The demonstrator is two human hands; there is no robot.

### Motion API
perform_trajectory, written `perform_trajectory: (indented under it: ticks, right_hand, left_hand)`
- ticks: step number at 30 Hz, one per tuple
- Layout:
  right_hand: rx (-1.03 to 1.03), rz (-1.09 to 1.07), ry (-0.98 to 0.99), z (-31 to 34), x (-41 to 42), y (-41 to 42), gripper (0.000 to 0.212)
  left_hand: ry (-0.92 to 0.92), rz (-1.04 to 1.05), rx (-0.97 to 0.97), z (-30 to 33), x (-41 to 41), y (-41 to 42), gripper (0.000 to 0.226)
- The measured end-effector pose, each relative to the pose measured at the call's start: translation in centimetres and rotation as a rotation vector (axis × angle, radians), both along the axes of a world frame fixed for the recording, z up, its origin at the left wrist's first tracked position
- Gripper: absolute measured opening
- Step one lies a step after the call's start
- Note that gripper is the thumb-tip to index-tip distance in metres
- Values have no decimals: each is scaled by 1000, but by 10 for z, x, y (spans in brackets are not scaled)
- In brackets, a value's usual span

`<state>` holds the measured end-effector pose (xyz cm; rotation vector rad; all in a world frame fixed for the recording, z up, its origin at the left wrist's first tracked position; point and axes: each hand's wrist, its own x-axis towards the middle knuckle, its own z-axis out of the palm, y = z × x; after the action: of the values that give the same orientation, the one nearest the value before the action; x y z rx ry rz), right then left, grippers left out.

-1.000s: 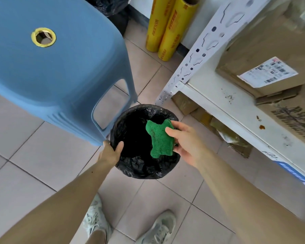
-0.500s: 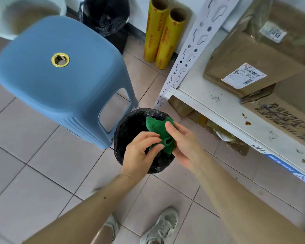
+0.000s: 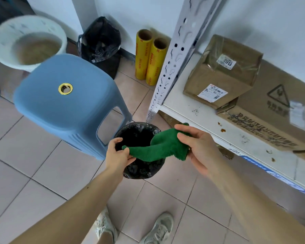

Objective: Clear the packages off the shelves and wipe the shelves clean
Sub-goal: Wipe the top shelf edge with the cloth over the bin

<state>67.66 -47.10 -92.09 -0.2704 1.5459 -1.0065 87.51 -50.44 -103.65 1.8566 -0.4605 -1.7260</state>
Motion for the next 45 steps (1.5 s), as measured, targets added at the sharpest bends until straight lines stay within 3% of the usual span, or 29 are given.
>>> perform_trajectory:
  ticks: [2,5,8,11,14,16,18,20,22,25,29,32,34,37,39,42,45]
  right_hand:
    - [-24,205,155,37,-9,1,58]
    - [14,649,601,91,-18,2,97]
    - [-22,789,869,146,-24,1,103]
    - [-13,869,959,207,-33,3,103]
    - [13,906,986,267,-45,12,96]
    - [0,893,1008,307,-53,21,71]
    - [-19,847,967,343,-60,30,29]
    - [-19,730,865,379,-65,44,5]
    - [-31,617,787,413,-68,58,22]
    - [-132,351,687,452,-65,74,43]
    - [-244,-201,356,502,-57,79,47]
    - [-211,-403,243,543,-54,84,67]
    - [-265,-328,362,563,-57,90,62]
    - [-446,-98,859,581,-68,106,29]
    - [-516,58,1091,596,-70,118,23]
    - [-534,159,1183,616,-74,135,44]
    - [-621,8,1178,636,-91,148,47]
  left_hand:
    - [-12,-152,-1,24,0,-6,38]
    - [-163,-475,-116,67,3,-11,51]
    - [-344,-680,-337,124,5,-20,35]
    - [-432,-748,-505,181,9,-37,13]
    - [-357,-869,-551,237,16,-60,13]
    - [-181,-956,-524,287,21,-72,14]
    - [-10,-1034,-520,335,23,-84,42]
    - [219,-1080,-496,388,20,-91,49]
    - [432,-1060,-429,437,15,-94,58]
    - [604,-933,-359,500,3,-88,73]
    - [734,-756,-291,568,-32,-65,38]
    - [750,-733,-291,605,-61,-47,40]
    - [773,-757,-297,625,-78,-34,41]
    - [818,-840,-344,658,-102,-6,50]
    - [867,-922,-406,682,-116,14,67]
    - [959,-1025,-474,715,-142,44,93]
    - [1019,-1068,-561,749,-168,69,93]
